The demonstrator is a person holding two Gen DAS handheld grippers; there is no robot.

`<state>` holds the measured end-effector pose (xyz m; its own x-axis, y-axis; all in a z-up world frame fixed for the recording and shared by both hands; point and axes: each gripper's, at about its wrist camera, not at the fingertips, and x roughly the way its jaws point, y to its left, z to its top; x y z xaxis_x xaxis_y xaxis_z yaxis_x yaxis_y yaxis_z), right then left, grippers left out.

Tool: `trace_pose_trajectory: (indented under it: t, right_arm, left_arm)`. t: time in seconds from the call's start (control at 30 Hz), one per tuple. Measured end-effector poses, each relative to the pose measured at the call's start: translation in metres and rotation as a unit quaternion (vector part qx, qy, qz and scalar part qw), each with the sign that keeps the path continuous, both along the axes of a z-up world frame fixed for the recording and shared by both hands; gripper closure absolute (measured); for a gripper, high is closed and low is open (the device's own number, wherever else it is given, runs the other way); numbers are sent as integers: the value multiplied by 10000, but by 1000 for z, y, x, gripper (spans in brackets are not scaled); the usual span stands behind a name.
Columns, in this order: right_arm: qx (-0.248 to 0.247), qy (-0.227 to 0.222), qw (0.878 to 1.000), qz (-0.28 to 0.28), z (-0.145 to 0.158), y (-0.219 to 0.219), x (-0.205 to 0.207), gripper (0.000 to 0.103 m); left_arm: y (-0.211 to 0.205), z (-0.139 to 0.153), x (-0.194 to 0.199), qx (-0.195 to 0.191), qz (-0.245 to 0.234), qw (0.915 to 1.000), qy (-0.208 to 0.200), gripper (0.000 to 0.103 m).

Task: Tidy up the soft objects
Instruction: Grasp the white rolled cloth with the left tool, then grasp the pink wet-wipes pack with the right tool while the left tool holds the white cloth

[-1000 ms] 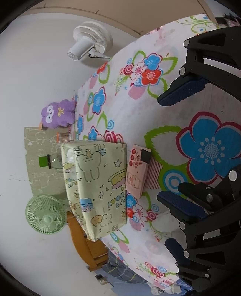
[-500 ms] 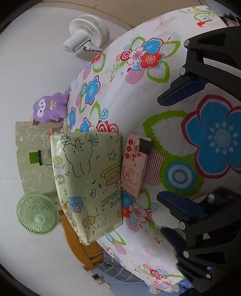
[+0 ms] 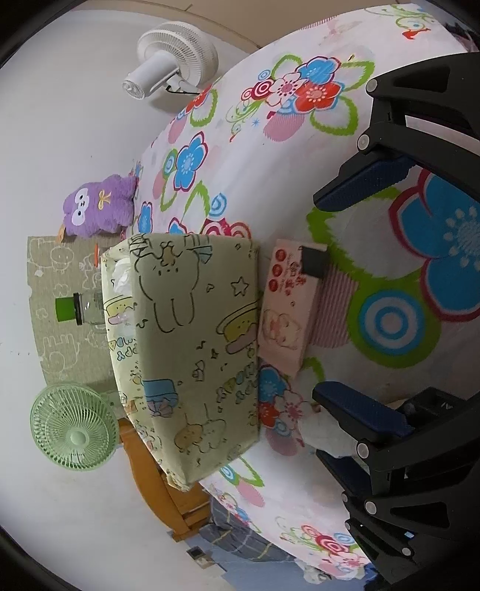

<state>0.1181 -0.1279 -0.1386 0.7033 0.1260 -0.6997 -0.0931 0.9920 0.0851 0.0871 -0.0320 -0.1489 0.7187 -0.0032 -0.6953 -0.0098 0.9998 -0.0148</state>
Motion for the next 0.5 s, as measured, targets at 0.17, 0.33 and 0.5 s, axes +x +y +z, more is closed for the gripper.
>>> trace_pose_trajectory:
  t: [0.17,0.33,0.5]
  right_arm:
    - [72,59,9999,-84,1,2,10,8]
    - [-35,134,9999,-55,2,1,18,8]
    - [-227,165,9996,67,3,-5,27,8]
  left_arm:
    - [3,2,9,82,-148,9998,47,68]
    - [5,3,17,-22,-300,9994,191,68]
    - [-3,2,21,-161,-494,9982,295,68]
